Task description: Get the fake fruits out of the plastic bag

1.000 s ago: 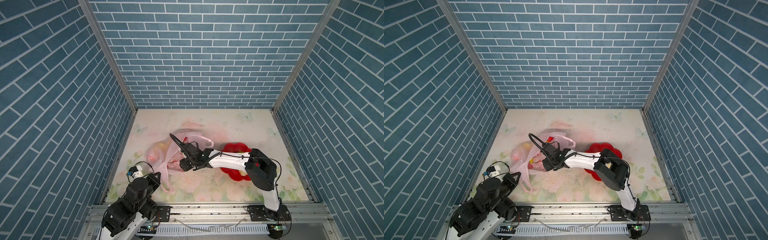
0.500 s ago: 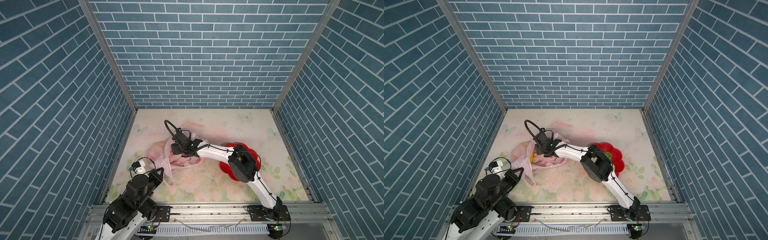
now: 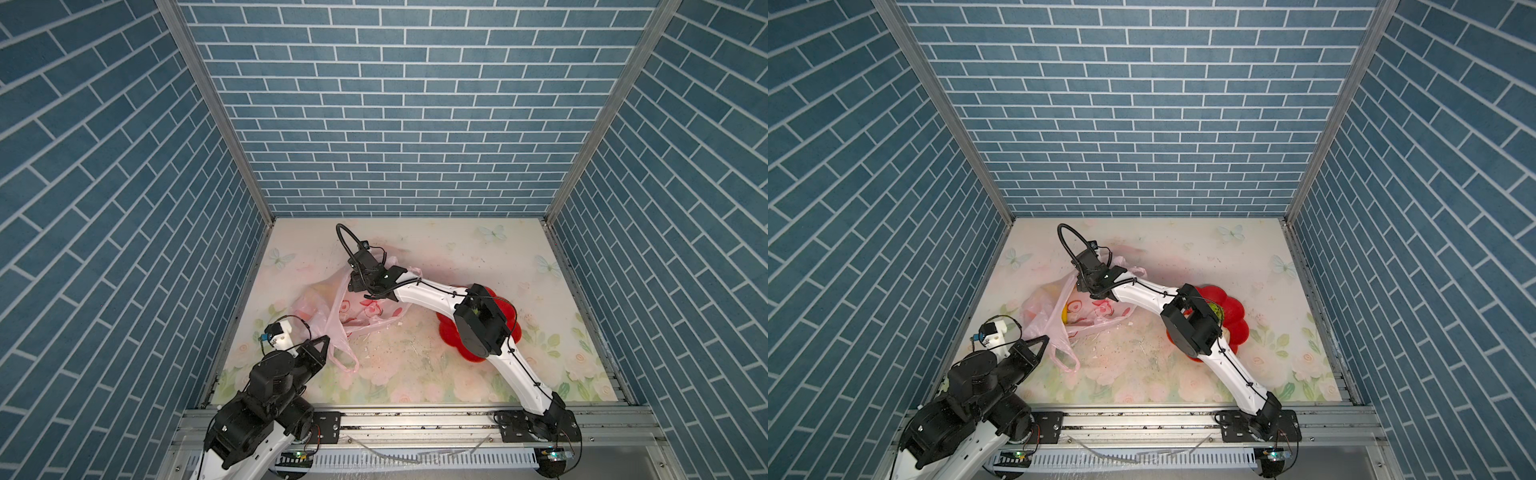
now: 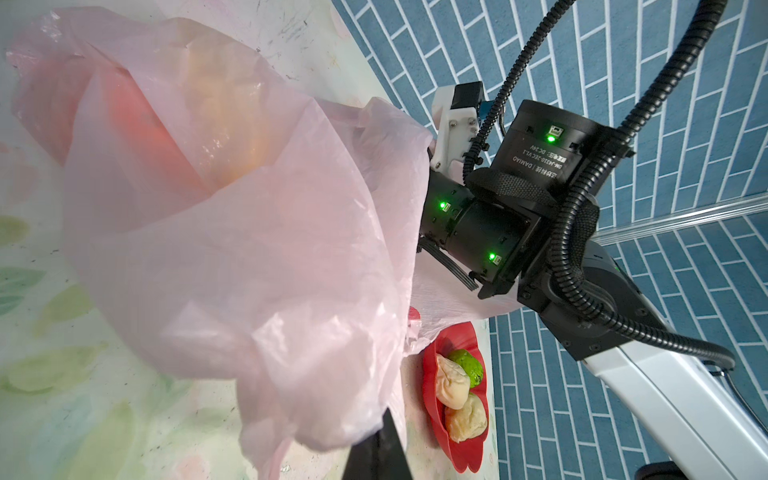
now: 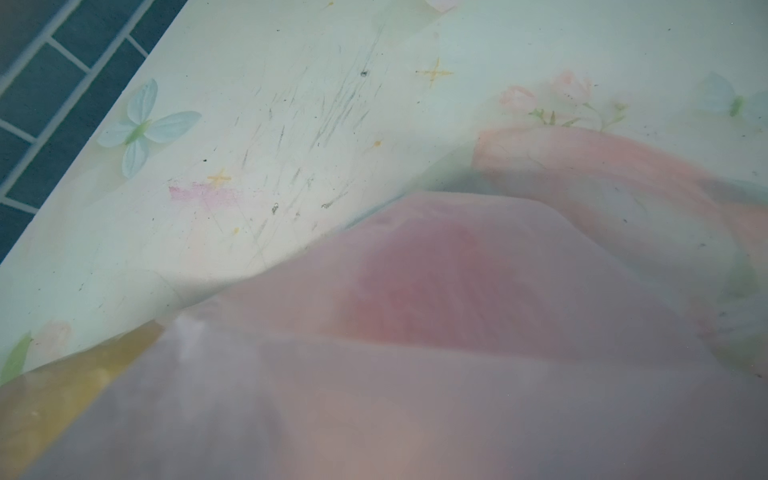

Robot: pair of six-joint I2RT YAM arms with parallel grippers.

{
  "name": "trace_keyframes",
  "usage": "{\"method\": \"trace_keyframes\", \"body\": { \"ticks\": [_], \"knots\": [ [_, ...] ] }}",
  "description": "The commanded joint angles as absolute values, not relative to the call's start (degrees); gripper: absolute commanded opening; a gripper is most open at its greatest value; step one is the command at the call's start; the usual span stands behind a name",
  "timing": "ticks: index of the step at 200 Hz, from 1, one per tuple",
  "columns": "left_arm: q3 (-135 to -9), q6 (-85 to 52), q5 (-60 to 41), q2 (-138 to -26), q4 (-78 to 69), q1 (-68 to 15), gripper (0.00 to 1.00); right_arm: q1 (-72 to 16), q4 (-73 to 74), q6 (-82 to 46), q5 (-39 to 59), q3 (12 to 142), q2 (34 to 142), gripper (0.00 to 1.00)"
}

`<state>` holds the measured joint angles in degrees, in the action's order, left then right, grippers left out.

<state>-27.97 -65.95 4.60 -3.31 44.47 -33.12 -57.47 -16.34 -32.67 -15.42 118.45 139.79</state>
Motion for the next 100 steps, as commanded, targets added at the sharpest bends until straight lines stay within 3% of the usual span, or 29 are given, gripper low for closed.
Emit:
{"method": "trace_keyframes", "body": {
  "ticks": [1, 100],
  "knots": [
    [-27.3, -64.8, 3.8, -2.6, 44.4, -32.8, 0.00, -56.0, -15.7, -31.8, -15.8, 121.5, 142.5, 0.83],
    [-27.3, -66.4, 3.8, -0.8, 44.7, -32.8, 0.00, -54.7, -12.6, -31.3, -13.4, 123.7, 143.9, 0.87]
  ]
}}
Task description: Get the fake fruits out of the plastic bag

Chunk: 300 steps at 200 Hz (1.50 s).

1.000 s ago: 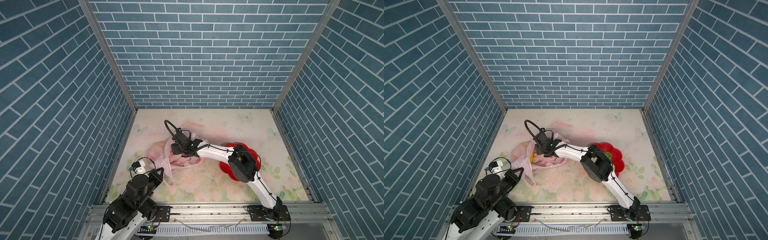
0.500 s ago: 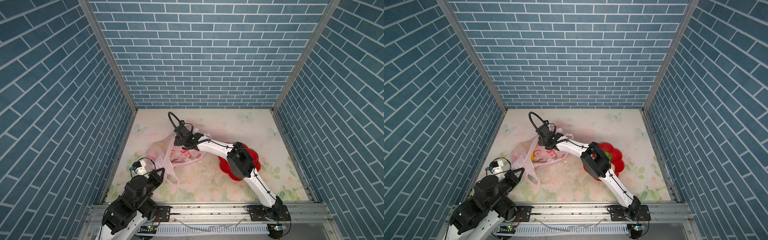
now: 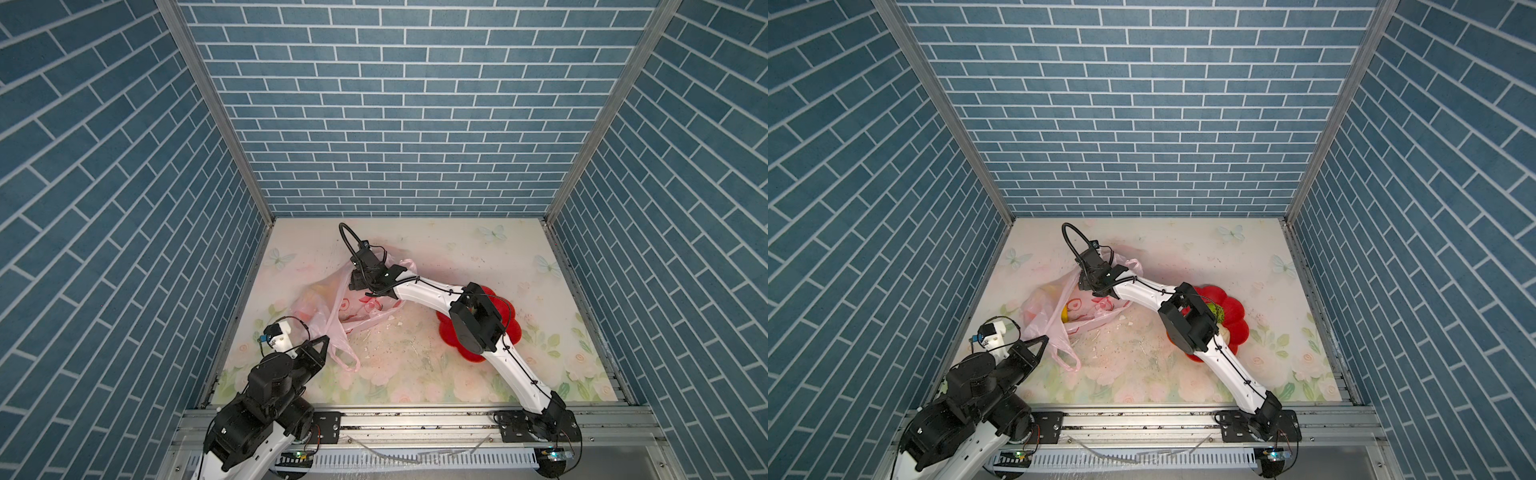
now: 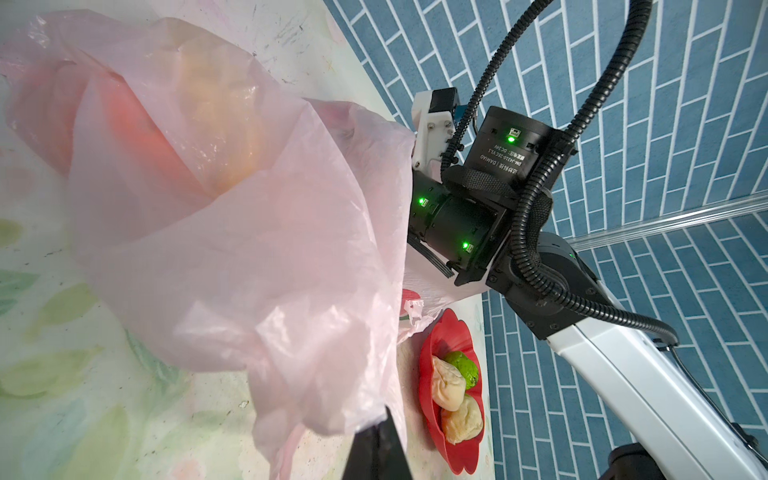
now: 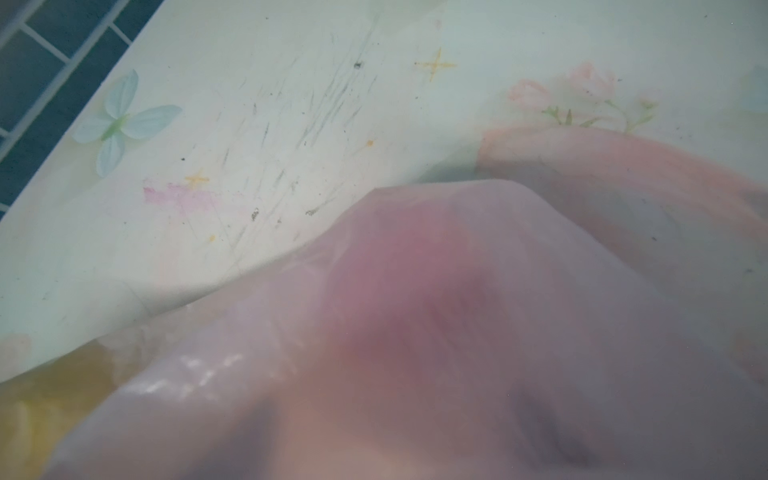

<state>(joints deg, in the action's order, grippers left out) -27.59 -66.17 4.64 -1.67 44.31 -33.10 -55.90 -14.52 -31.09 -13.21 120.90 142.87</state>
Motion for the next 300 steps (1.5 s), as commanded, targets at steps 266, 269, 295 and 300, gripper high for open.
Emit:
{"method": "trace_keyframes", "body": {
  "ticks": [266, 269, 295, 300],
  "knots": [
    [-36.6, -63.4, 0.3, -4.8, 42.4, -32.8, 0.00, -55.2, 4.8, -25.9, 1.7, 116.6, 144.2, 0.71],
    [-36.8, -63.4, 0.4, -4.7, 42.4, -32.7, 0.00, -55.3, 4.9, -25.7, 1.9, 116.1, 143.9, 0.71],
    [-38.3, -63.4, 0.7, -4.9, 41.2, -32.8, 0.00, -55.9, 5.4, -24.9, 2.7, 112.2, 141.5, 0.70],
    [-38.4, -63.5, 0.5, -5.0, 40.9, -32.8, 0.00, -56.1, 5.6, -24.7, 2.7, 111.4, 141.0, 0.71]
  ]
}}
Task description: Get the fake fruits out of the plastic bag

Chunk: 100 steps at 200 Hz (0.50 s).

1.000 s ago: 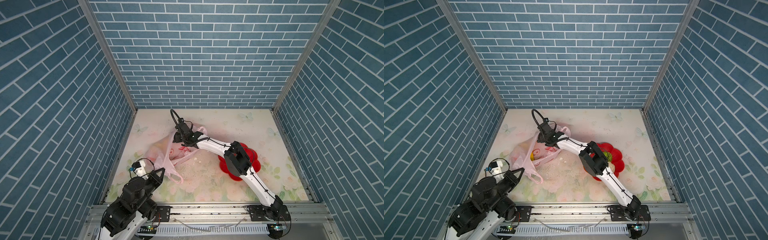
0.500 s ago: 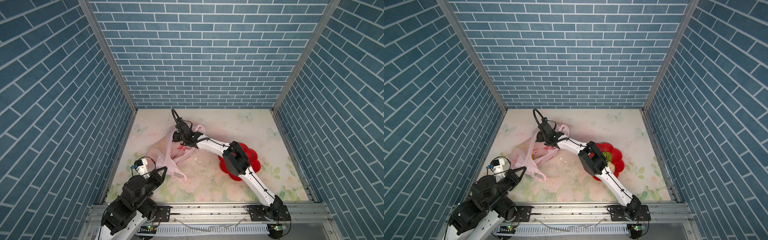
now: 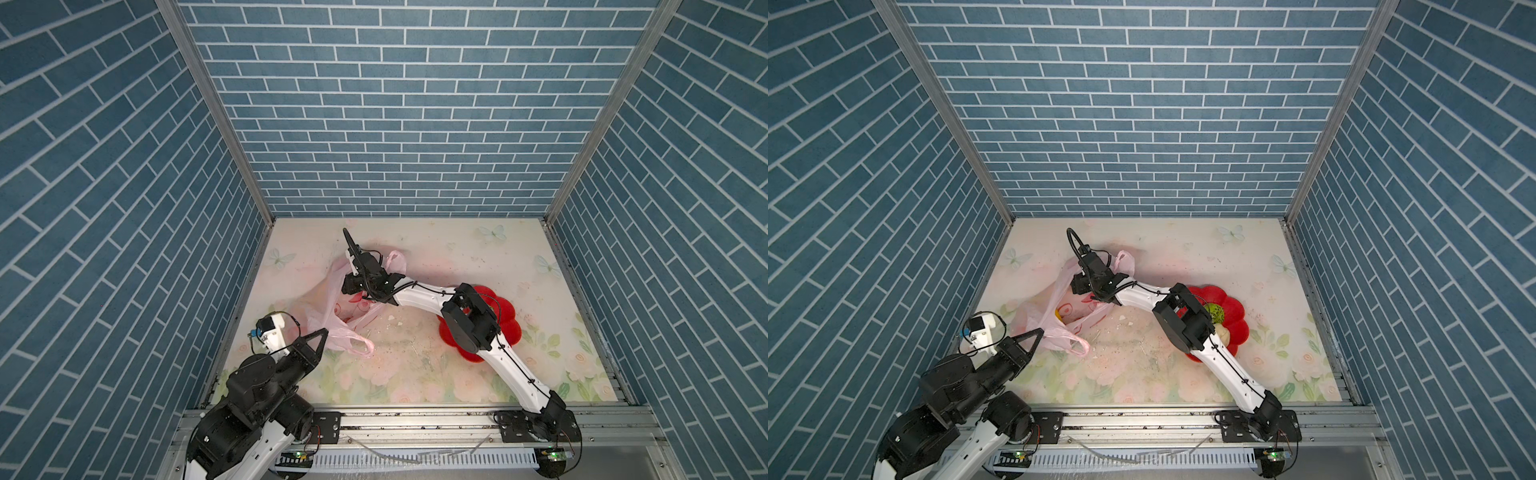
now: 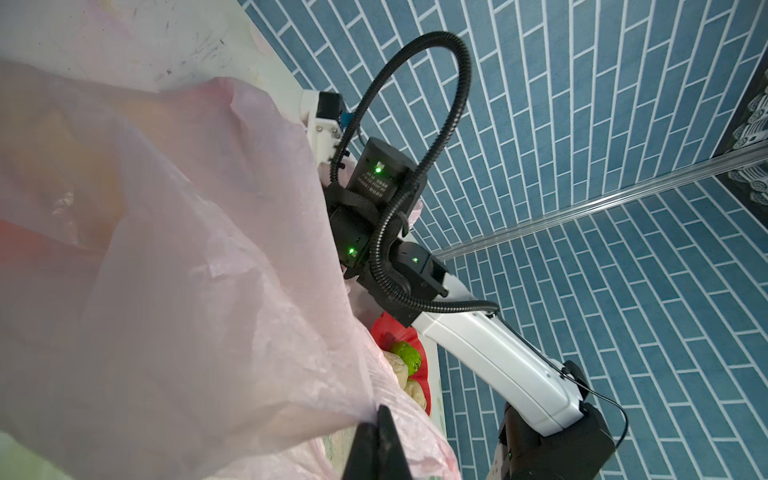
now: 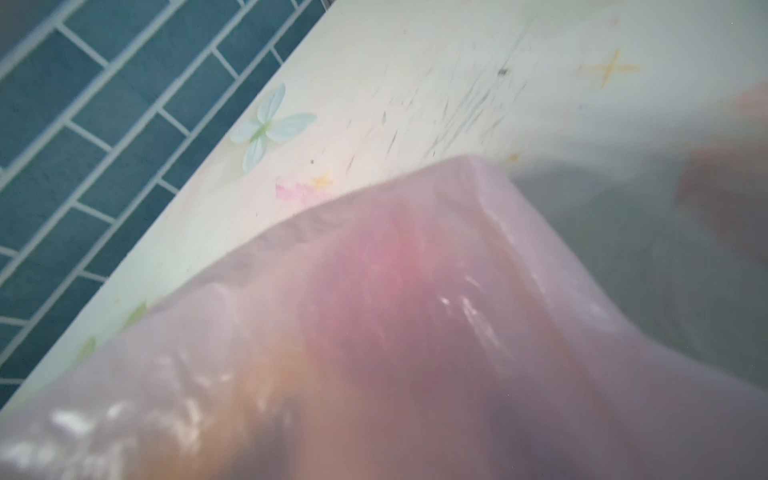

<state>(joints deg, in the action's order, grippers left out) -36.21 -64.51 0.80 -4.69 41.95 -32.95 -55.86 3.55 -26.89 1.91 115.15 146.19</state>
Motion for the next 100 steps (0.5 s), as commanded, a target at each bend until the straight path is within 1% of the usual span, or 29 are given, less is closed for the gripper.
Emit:
{"method": "trace_keyframes", "body": {
  "ticks": [1, 36, 48, 69, 100],
  "knots": [
    [-38.4, -63.5, 0.5, -5.0, 40.8, -32.8, 0.00, -56.2, 5.7, -24.7, 2.7, 111.4, 140.9, 0.71],
    [-38.7, -64.4, -0.7, -4.8, 40.4, -32.7, 0.00, -57.6, 7.1, -26.0, 2.8, 108.3, 138.9, 0.77],
    [-38.5, -64.7, -1.0, -4.3, 40.5, -32.8, 0.00, -58.0, 8.3, -27.6, 1.9, 107.3, 138.5, 0.80],
    [-38.2, -65.1, -1.6, -3.3, 40.4, -32.8, 0.00, -58.9, 11.9, -30.4, -0.1, 105.5, 137.8, 0.83],
    [-36.8, -65.9, -4.4, -2.4, 39.1, -32.8, 0.00, -59.8, 10.7, -32.5, -1.3, 110.5, 140.7, 0.85]
  ]
}}
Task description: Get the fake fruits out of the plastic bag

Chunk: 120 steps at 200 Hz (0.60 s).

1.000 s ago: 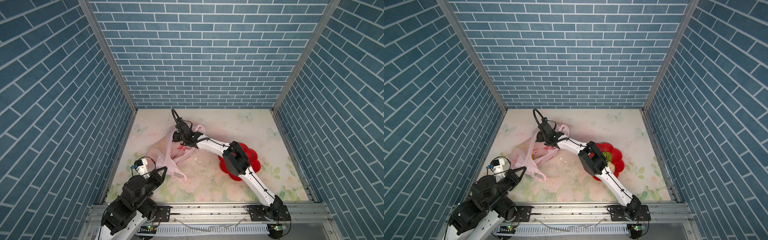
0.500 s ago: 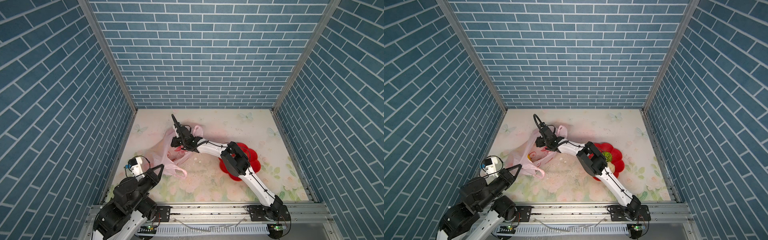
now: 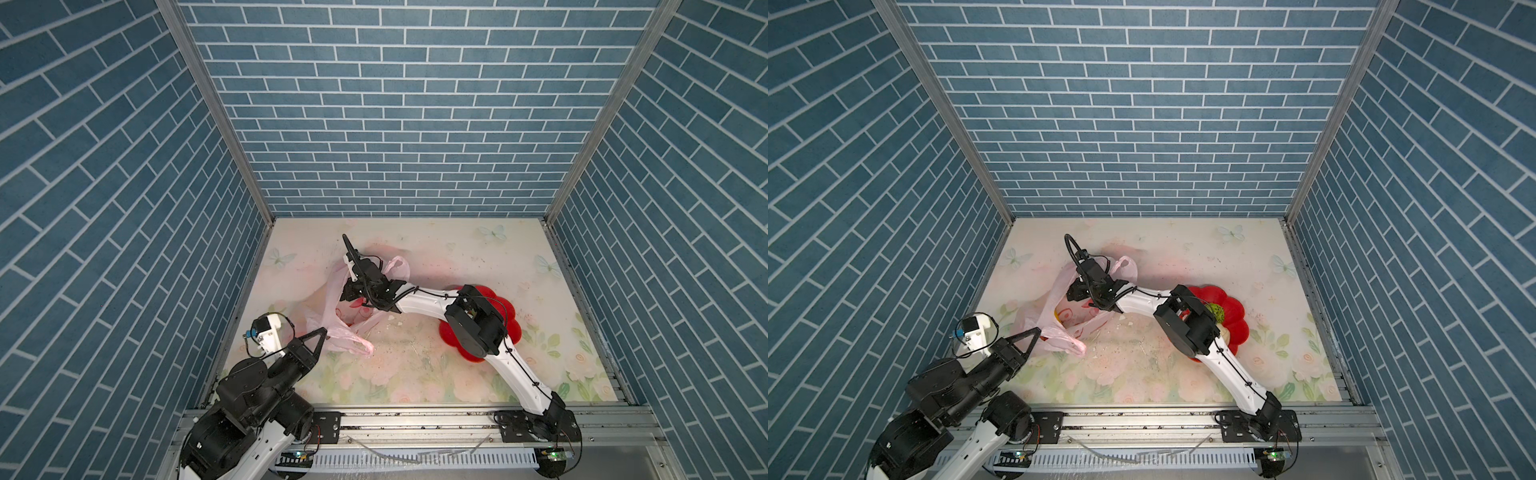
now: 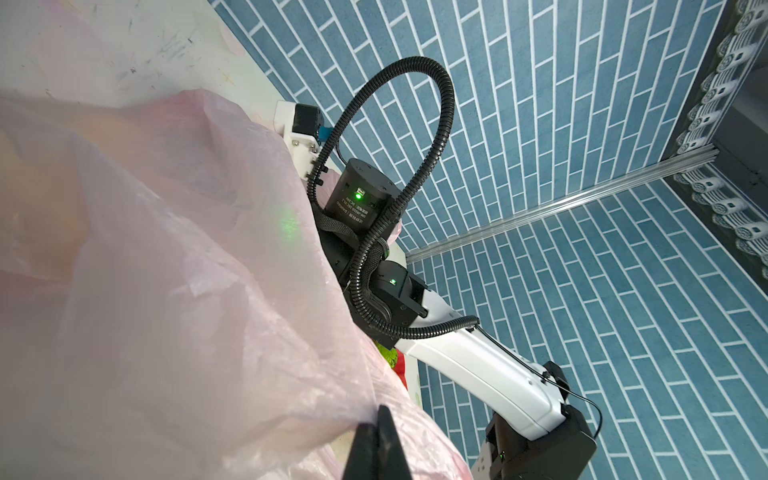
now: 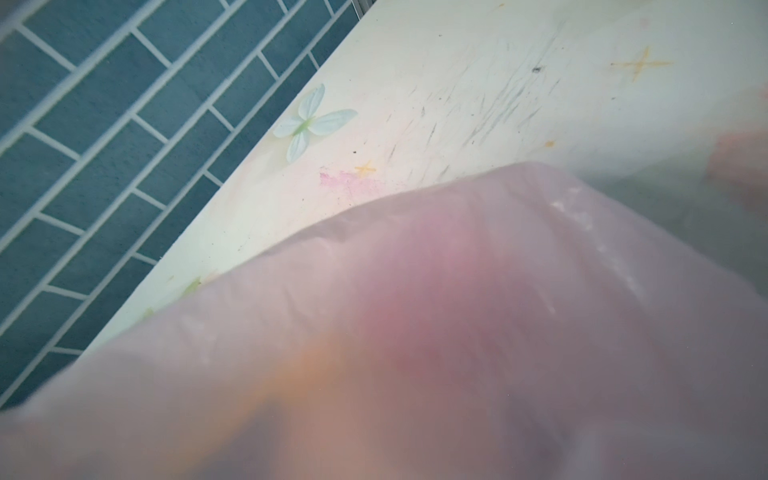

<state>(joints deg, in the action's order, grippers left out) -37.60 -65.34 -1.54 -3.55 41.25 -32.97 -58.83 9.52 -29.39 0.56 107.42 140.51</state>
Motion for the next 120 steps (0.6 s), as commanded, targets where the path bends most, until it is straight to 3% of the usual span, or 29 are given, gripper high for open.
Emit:
{"method": "trace_keyframes", "body": {
  "ticks": [1, 120],
  "knots": [
    [-36.7, -65.9, -4.5, -2.4, 39.0, -32.8, 0.00, -59.8, 10.5, -32.6, -1.4, 110.7, 140.8, 0.86],
    [-33.6, -63.4, -19.8, -5.8, 25.2, -32.8, 0.00, -59.3, 4.2, -39.2, -6.3, 121.8, 148.0, 0.88]
  ]
}}
